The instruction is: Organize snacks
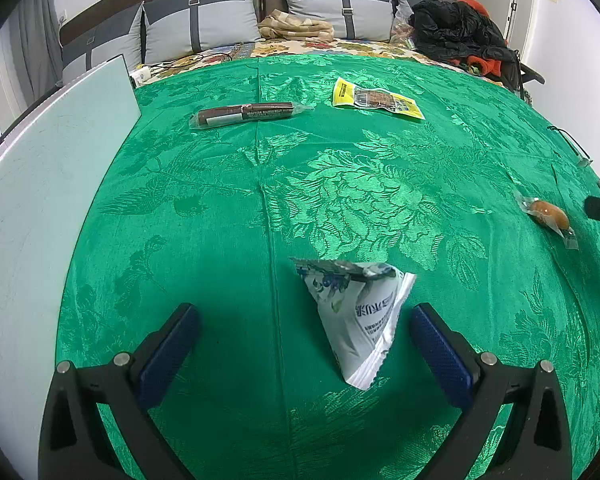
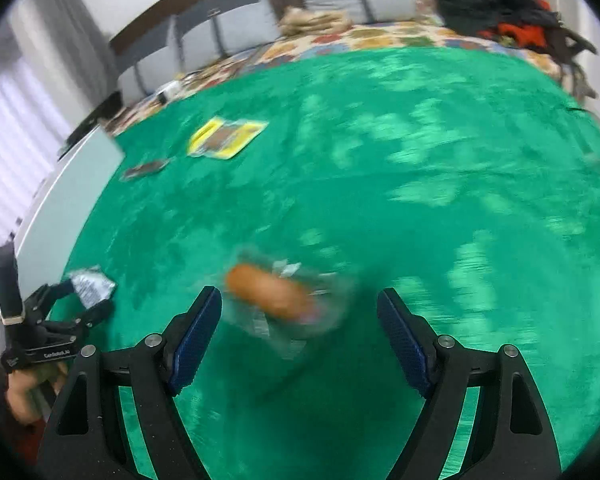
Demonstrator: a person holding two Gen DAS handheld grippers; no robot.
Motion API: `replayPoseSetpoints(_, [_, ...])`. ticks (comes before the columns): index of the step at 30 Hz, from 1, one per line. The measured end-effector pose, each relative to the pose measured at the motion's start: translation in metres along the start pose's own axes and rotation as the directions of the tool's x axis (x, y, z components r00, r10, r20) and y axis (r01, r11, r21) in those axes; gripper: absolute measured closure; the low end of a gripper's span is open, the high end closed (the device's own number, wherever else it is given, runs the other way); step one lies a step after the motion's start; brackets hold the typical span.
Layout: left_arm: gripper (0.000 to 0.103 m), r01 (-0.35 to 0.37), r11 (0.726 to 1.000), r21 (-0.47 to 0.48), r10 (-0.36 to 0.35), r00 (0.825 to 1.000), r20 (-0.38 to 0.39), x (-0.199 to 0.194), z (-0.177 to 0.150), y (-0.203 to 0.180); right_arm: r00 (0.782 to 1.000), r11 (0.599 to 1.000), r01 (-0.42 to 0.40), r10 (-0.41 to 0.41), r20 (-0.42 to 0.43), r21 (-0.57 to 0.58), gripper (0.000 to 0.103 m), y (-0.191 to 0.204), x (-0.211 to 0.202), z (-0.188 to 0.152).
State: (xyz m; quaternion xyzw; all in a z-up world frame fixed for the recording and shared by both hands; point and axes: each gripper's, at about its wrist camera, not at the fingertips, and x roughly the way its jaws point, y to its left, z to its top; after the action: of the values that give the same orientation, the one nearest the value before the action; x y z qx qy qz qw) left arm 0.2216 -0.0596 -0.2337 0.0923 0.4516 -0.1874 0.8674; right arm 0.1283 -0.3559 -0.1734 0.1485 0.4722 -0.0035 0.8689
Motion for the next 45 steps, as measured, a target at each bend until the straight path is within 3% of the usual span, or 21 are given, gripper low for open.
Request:
replayPoseSetpoints(4, [0.000, 0.000, 1.000, 0.000, 0.000, 1.000, 0.000, 0.000, 0.000, 0.000, 0.996, 0.983, 0.029, -0.043, -0.074, -0.182, 0.020, 0.020, -0.003, 0.001])
replayPoseSetpoints(8, [0.000, 0.000, 1.000, 0.000, 0.000, 1.000, 0.000, 0.000, 0.000, 0.000, 0.978, 0.896, 0.056, -0.138, -0.157, -0.440, 0.020, 0.061, 0.031, -0.012])
replayPoseSetpoints(10, [0.000, 0.000, 1.000, 0.000, 0.000, 1.000, 0.000, 0.000, 0.000, 0.000, 0.978, 0.878, 0.040, -0.132, -0.160, -0.476, 0.023, 0.068, 0.044, -0.014])
replayPoseSetpoints(11, [0.000, 0.000, 1.000, 0.000, 0.000, 1.000, 0.000, 0.000, 0.000, 0.000, 0.981, 0.891, 0.028, -0.112, -0.160, -0.453, 0.025, 0.066, 0.047, -0.010])
replayPoseSetpoints(13, [0.000, 0.000, 1.000, 0.000, 0.000, 1.000, 0.000, 0.000, 0.000, 0.000, 0.981, 0.924, 0.045, -0.113, -0.160, -0.381, 0.056, 0.056, 0.051, -0.002])
replayPoseSetpoints(14, [0.000, 0.000, 1.000, 0.000, 0.000, 1.000, 0.000, 0.000, 0.000, 0.000, 0.984, 0.952, 0.031, -0.083, -0.158, -0.306, 0.063, 0.046, 0.048, 0.004])
replayPoseSetpoints(16, [0.000, 0.000, 1.000, 0.000, 0.000, 1.000, 0.000, 0.000, 0.000, 0.000, 0.985, 0.990, -0.028, 0.004, -0.174, -0.138, 0.065, 0.025, 0.042, 0.013])
replayPoseSetpoints(18, [0.000, 0.000, 1.000, 0.000, 0.000, 1.000, 0.000, 0.000, 0.000, 0.000, 0.973, 0.991, -0.130, 0.135, -0.189, 0.043, 0.066, 0.002, 0.037, 0.017])
replayPoseSetpoints(20, [0.000, 0.000, 1.000, 0.000, 0.000, 1.000, 0.000, 0.000, 0.000, 0.000, 0.914, 0.899, -0.300, 0.367, -0.174, 0.320, 0.069, -0.032, 0.037, 0.012])
replayPoseSetpoints(21, [0.000, 0.000, 1.000, 0.000, 0.000, 1.000, 0.000, 0.000, 0.000, 0.000, 0.878, 0.827, -0.352, 0.454, -0.150, 0.439, 0.069, -0.049, 0.040, 0.006])
replayPoseSetpoints(22, [0.000, 0.000, 1.000, 0.000, 0.000, 1.000, 0.000, 0.000, 0.000, 0.000, 0.865, 0.784, -0.362, 0.485, -0.133, 0.505, 0.066, -0.061, 0.041, 0.002])
replayPoseSetpoints(23, [0.000, -0.001, 1.000, 0.000, 0.001, 1.000, 0.000, 0.000, 0.000, 0.000, 0.864, 0.766, -0.357, 0.488, -0.122, 0.534, 0.063, -0.069, 0.041, 0.000])
replayPoseSetpoints(24, [0.000, 0.000, 1.000, 0.000, 0.000, 1.000, 0.000, 0.000, 0.000, 0.000, 0.885, 0.773, -0.322, 0.451, -0.118, 0.546, 0.053, -0.080, 0.038, -0.001])
replayPoseSetpoints(25, [0.000, 0.000, 1.000, 0.000, 0.000, 1.000, 0.000, 0.000, 0.000, 0.000, 0.907, 0.795, -0.278, 0.401, -0.124, 0.539, 0.050, -0.086, 0.035, -0.001])
replayPoseSetpoints(26, [0.000, 0.000, 1.000, 0.000, 0.000, 1.000, 0.000, 0.000, 0.000, 0.000, 0.924, 0.808, -0.254, 0.366, -0.114, 0.531, 0.045, -0.092, 0.030, -0.001])
replayPoseSetpoints(27, [0.000, 0.000, 1.000, 0.000, 0.000, 1.000, 0.000, 0.000, 0.000, 0.000, 0.931, 0.809, -0.248, 0.351, -0.101, 0.533, 0.035, -0.098, 0.026, 0.000])
replayPoseSetpoints(30, [0.000, 0.000, 1.000, 0.000, 0.000, 1.000, 0.000, 0.000, 0.000, 0.000, 0.962, 0.852, -0.189, 0.260, -0.081, 0.488, 0.033, -0.103, 0.011, 0.002])
replayPoseSetpoints(33, [0.000, 0.000, 1.000, 0.000, 0.000, 1.000, 0.000, 0.000, 0.000, 0.000, 0.991, 0.952, -0.036, 0.074, -0.115, 0.303, 0.031, -0.091, 0.002, 0.003])
replayPoseSetpoints(36, [0.000, -0.001, 1.000, 0.000, 0.001, 1.000, 0.000, 0.001, 0.000, 0.000, 0.984, 0.990, 0.120, -0.110, -0.140, 0.069, 0.031, -0.064, 0.008, 0.000])
replayPoseSetpoints(42, [0.000, 0.000, 1.000, 0.000, 0.000, 1.000, 0.000, 0.001, 0.000, 0.000, 0.975, 0.975, 0.205, -0.211, -0.071, -0.080, 0.014, -0.044, 0.017, -0.019])
replayPoseSetpoints(45, [0.000, -0.001, 1.000, 0.000, 0.001, 1.000, 0.000, 0.001, 0.000, 0.000, 0.970, 0.964, 0.241, -0.243, -0.008, -0.110, 0.012, -0.029, 0.020, -0.030])
